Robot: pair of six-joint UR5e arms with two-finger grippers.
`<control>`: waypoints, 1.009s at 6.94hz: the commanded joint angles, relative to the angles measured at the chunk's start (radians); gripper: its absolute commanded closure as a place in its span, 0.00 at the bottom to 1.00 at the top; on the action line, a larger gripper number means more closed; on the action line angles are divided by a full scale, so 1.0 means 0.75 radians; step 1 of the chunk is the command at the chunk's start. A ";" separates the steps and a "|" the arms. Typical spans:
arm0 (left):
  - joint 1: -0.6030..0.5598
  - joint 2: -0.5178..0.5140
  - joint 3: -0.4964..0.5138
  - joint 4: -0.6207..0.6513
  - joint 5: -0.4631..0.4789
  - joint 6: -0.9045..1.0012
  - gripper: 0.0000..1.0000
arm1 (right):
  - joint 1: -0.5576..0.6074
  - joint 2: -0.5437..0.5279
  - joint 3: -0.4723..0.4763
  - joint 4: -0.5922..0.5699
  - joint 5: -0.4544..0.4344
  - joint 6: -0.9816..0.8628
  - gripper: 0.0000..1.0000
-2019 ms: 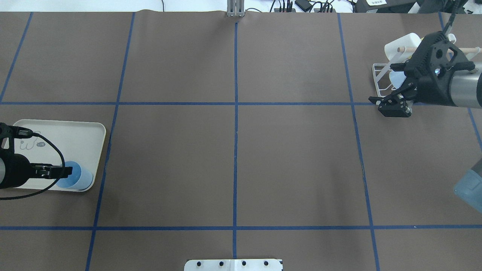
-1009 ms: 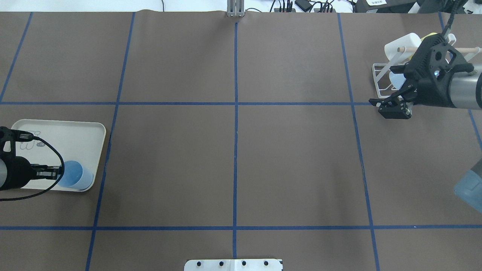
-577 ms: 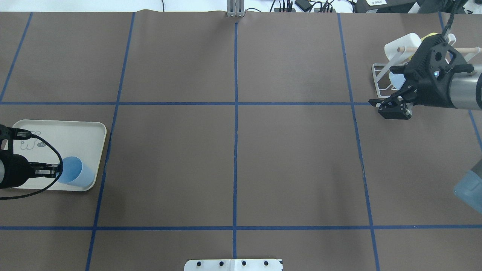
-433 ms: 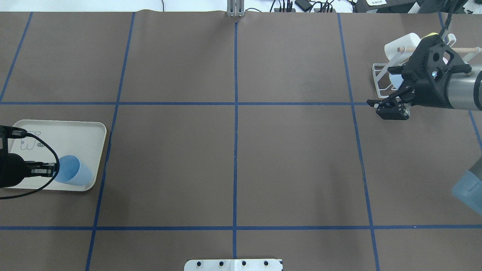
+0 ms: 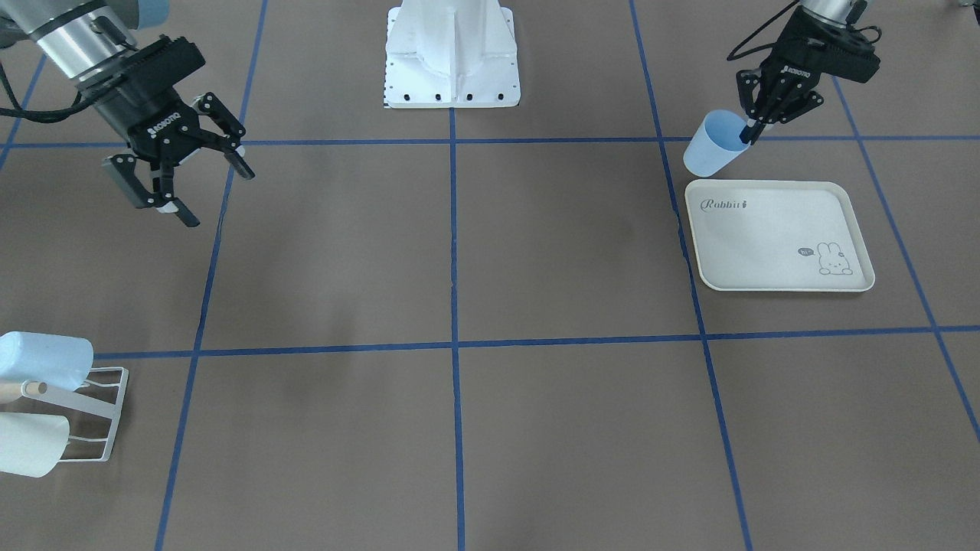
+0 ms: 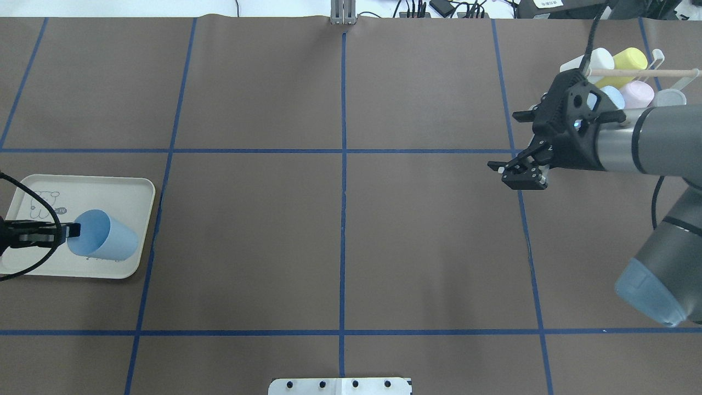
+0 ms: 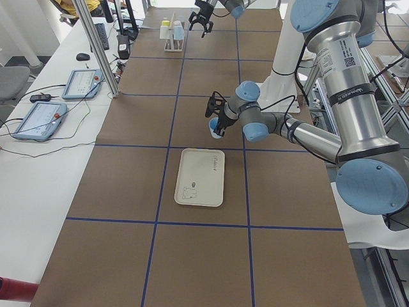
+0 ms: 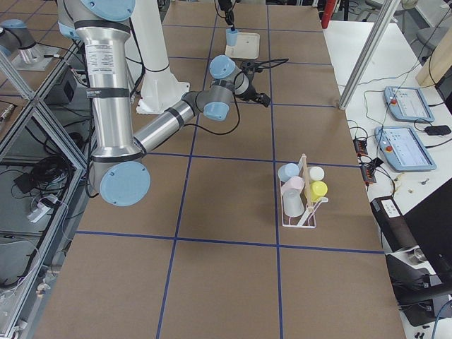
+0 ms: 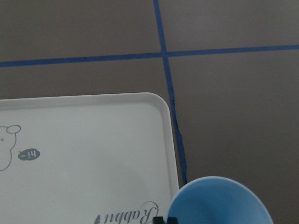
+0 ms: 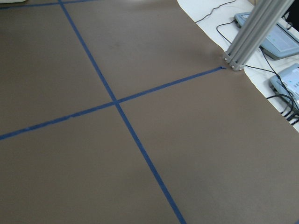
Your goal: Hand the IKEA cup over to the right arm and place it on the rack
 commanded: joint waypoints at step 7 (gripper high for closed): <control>0.033 -0.830 0.125 0.003 -0.099 -0.548 1.00 | -0.445 0.430 -0.340 0.405 -0.219 0.124 0.00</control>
